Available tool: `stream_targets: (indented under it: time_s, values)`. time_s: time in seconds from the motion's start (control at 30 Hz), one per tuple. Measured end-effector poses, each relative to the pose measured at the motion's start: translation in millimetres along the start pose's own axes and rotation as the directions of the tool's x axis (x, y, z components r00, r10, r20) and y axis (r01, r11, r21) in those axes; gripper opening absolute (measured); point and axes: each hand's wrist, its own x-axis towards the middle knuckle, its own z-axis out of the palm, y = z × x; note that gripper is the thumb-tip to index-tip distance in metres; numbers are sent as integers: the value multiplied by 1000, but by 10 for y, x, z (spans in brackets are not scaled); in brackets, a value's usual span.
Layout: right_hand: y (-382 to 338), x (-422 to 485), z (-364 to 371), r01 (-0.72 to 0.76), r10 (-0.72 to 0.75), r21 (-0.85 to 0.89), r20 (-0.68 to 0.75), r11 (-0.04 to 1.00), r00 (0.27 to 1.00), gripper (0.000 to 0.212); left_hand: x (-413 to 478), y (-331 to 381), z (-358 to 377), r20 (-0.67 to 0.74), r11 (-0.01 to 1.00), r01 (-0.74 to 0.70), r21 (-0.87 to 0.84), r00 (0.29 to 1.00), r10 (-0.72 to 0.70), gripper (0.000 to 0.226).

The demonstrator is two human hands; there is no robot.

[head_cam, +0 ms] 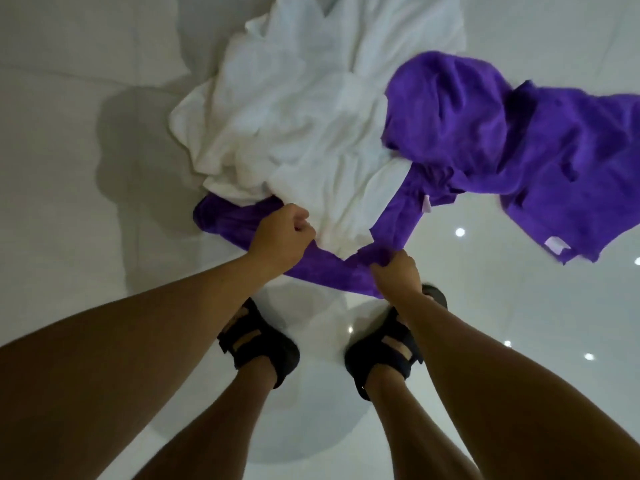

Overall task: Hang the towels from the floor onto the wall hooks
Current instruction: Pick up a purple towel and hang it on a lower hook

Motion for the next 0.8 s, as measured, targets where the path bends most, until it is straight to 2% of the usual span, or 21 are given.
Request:
stream_targets:
  time_s: [0.07,0.13,0.23,0.3,0.4,0.53,0.7,0.8]
  values:
    - [9,127,107,-14,16,39,-71,999,997,50,61,-112,-5,-24,1000,-20,9,1000,20,28]
    - [17,210,159,-71,83,112,-110,991,990,47,94,-174,-29,-35,999,-33,18,999,33,25]
    - [-28,177,188,-127,130,109,-19,986,991,36,61,-176,-99,-26,998,-57,41,998,58,25]
    - [-107,15,171,-53,54,95,-7,994,999,25,-32,-127,-174,4,998,-46,37,999,46,26]
    - [-260,-399,-5,113,-105,75,-99,991,990,20,-287,-5,-353,69,1000,6,28,998,-8,30]
    - [-563,-1180,-506,300,-262,178,-210,937,942,6,-785,244,-792,114,998,52,18,992,-54,33]
    - [-1328,-2438,-1244,541,-443,293,-339,789,830,3,-1563,693,-1647,145,994,63,92,986,-76,11]
    - [-1907,-3344,-1716,690,-593,305,-357,656,722,9,-2129,1019,-2248,93,994,35,99,995,-44,16]
